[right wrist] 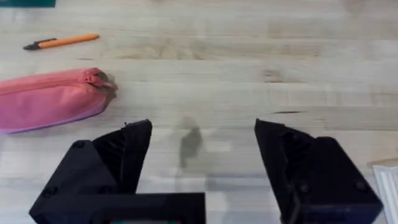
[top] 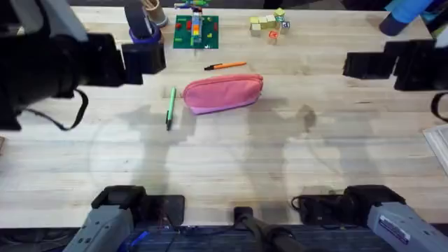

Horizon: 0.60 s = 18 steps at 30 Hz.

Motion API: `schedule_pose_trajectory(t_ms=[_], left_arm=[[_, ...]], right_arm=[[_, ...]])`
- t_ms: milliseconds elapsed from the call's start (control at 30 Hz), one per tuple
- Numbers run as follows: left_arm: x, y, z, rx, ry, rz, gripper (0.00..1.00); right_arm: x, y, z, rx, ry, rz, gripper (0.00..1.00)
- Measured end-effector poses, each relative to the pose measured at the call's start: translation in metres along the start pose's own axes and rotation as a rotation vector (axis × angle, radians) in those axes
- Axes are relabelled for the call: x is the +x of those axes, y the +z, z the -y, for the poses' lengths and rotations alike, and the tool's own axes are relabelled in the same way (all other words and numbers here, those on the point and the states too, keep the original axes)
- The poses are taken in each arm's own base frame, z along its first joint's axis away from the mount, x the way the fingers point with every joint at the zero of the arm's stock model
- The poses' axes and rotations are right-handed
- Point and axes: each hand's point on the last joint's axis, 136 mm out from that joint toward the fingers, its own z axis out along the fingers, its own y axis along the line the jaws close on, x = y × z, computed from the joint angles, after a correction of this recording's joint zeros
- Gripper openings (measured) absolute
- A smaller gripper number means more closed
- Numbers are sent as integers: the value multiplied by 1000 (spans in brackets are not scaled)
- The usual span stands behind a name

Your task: Unzip the bag, pick up the pens from the table one at a time and place them inside, then zip the bag closed.

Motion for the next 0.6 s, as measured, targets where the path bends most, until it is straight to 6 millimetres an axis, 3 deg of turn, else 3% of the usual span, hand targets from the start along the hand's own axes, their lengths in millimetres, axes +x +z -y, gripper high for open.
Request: schedule_pose_trajectory(t_ms=[333,600], left_arm=[[3,14,5,36,38,-57,993],[17,8,55,360,518,-32,993]], right_arm=[[-3,3,-4,-20,0,-23,996],[-3,3,-4,-21,0,-22,995]])
